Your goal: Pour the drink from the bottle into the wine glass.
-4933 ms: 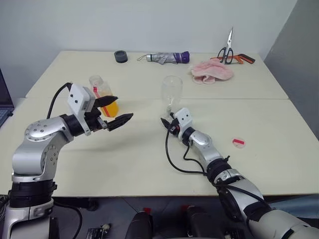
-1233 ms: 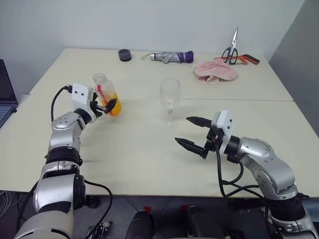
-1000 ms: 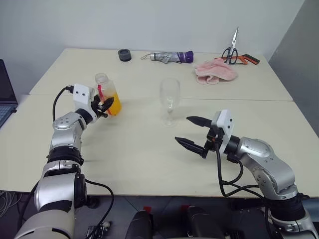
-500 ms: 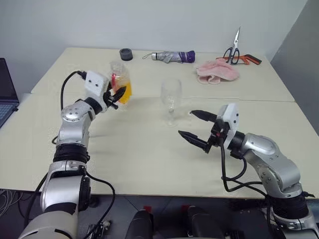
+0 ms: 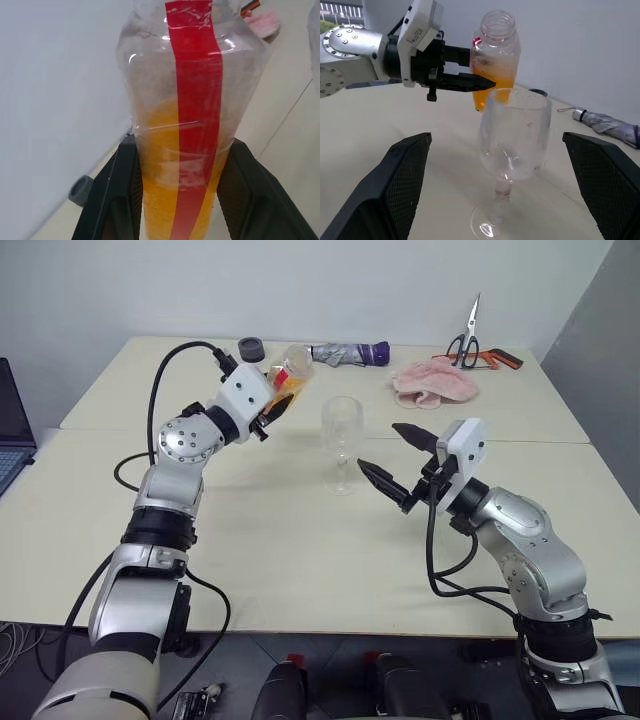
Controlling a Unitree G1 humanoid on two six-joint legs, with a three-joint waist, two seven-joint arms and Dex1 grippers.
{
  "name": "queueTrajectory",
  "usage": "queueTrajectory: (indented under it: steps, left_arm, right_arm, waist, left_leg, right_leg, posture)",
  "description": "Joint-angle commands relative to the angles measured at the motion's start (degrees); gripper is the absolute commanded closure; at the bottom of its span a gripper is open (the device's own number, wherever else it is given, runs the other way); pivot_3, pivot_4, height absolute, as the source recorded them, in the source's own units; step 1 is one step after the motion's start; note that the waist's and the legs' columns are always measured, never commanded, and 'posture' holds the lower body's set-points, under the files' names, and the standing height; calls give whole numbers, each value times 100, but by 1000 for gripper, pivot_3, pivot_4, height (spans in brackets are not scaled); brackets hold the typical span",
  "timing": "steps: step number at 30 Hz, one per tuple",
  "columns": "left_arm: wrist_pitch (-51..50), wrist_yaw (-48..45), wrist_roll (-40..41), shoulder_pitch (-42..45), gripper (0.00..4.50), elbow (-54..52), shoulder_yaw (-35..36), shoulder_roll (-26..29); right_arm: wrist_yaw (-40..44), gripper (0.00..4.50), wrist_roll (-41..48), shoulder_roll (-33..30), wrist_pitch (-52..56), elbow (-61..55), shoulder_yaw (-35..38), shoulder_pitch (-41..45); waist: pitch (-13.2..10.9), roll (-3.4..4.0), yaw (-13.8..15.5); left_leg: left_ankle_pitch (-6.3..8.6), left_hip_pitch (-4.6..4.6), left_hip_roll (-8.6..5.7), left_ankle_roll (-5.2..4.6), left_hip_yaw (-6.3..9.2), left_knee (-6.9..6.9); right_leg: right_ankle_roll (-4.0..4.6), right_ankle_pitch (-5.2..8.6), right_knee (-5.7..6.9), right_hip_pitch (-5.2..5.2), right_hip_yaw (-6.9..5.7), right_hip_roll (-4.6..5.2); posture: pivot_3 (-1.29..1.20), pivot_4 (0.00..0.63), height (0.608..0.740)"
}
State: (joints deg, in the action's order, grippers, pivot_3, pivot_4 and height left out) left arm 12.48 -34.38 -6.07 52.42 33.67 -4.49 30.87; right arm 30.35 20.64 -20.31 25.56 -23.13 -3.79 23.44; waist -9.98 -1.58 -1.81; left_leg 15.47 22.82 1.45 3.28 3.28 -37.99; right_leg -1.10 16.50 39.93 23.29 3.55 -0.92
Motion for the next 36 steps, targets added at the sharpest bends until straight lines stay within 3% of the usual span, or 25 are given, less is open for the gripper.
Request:
queueTrajectory:
  steps: [1,17,36]
  left_arm:
    - [575,123,-248,321,2829,187,-83,114]
    - [2064,841,-1328,1065,2829,1412,-572,201]
    - [2666,1526,-2049,1527,2829,1882,-891,346]
  right_arm:
    - [6,0,-114,48,-261,-37,-47,136]
    - [92,0,-193,109,-129,102,-157,280]
    - [-66,0,-349,287,-75,188,-226,375]
  waist:
    - [0,0,-5]
    - [0,0,-4]
    - [0,0,-3]
  left_leg:
    - [0,0,0,0,-2,0]
    - [0,2,0,0,0,0]
    - [0,4,-1,0,0,1]
  right_leg:
    - [0,0,1,1,1,0]
    - [0,0,2,3,-2,0]
    - [0,0,3,5,-3,0]
  posture:
    - [0,150,740]
    - [0,150,740]
    - [0,150,740]
